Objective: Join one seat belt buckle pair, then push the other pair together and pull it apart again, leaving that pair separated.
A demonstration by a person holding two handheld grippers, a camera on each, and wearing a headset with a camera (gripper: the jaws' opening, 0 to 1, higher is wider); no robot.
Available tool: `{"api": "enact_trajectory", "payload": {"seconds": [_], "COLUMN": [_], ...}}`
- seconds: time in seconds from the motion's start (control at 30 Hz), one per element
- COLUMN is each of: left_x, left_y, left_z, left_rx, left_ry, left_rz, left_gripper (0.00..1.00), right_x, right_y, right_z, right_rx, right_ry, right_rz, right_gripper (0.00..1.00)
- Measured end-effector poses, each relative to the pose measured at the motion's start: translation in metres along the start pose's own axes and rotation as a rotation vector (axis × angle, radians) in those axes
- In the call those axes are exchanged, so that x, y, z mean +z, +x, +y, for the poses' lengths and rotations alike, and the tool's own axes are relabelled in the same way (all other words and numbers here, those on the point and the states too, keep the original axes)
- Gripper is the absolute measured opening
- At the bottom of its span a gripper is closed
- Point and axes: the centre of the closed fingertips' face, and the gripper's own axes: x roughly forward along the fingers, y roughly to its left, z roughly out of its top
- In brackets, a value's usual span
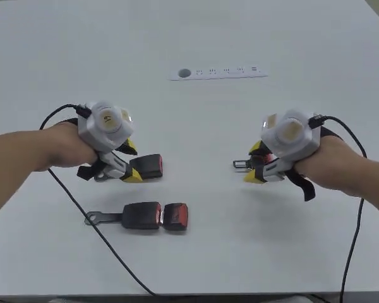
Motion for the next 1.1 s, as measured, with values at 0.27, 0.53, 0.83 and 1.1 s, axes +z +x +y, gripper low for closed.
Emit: {"api": "enact_trajectory", "payload": {"seconds": [0.27, 0.53, 0.83, 1.1], "left_x": [-0.003, 0.004, 0.003, 0.003], "left_y": [0.016, 0.019, 0.021, 0.022], "left_z": [-0.007, -0.007, -0.008, -0.004], "left_rx": [-0.033, -0.054, -0.039, -0.034], "left_ry": [0.126, 0.141, 0.238, 0.221], "left_rz": [0.067, 0.048, 0.054, 0.053], "left_gripper": [0.42, 0.34, 0.34, 0.33], "right_x": [-0.022, -0.024, -0.025, -0.019], "right_y": [0.004, 0.004, 0.001, 0.004], "right_z": [-0.015, -0.013, -0.012, -0.009], "right_rx": [-0.002, 0.027, 0.043, 0.034], "right_ry": [-0.042, -0.059, -0.069, -0.069], "right_rz": [0.064, 0.076, 0.079, 0.087], "right_gripper": [0.39, 0.35, 0.32, 0.33]}}
